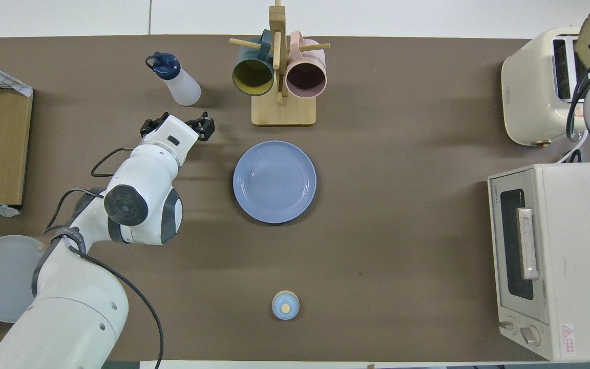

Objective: Put bread on plate and add seasoning

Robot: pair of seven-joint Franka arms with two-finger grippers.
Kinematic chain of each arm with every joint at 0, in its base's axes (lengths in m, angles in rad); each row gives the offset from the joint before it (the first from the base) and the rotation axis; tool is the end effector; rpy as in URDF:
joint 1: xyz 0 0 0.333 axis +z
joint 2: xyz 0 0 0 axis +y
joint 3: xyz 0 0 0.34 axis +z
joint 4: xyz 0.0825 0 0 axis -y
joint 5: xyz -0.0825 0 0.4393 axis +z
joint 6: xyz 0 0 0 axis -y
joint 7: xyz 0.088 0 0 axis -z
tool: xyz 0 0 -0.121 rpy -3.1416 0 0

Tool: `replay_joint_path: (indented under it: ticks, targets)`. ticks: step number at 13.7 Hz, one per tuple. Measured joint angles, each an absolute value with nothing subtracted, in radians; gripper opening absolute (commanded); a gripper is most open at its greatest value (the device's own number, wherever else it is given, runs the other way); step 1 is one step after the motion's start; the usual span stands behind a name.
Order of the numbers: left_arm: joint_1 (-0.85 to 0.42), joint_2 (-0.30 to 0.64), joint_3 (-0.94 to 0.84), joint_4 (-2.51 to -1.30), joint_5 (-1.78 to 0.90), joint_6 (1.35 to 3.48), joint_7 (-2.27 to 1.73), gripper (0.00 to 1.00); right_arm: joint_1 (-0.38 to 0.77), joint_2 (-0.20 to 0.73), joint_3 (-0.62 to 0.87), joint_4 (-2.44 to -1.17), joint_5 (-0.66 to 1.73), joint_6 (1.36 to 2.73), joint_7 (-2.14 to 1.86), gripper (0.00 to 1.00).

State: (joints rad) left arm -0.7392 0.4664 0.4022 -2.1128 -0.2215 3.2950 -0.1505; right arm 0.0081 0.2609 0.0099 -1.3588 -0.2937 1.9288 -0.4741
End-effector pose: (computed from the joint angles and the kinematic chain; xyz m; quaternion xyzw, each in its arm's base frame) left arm 0.6428 -0.2153 0.2642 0.9262 -0.0291 0.3736 0.0410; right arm 0.7313 -0.0117 0.6161 0.9411 0.2665 0.1162 0.1728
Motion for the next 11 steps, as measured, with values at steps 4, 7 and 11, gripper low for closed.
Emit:
replay_joint_path:
  ticks: [4, 7, 11]
  targets:
    - [-0.741, 0.505, 0.428, -2.074, -0.221, 3.295, -0.150, 1.00, 0.161, 0.213, 0.022, -1.391, -0.279, 1.794, -0.263, 0.00]
    - [-0.742, 0.543, 0.430, -2.022, -0.221, 3.295, -0.150, 1.00, 0.214, 0.185, 0.023, -1.482, -0.122, 1.789, -0.110, 0.00]
    - [-0.742, 0.568, 0.433, -1.990, -0.221, 3.295, -0.150, 1.00, 0.221, 0.139, 0.020, -1.619, 0.113, 1.927, -0.047, 0.00]
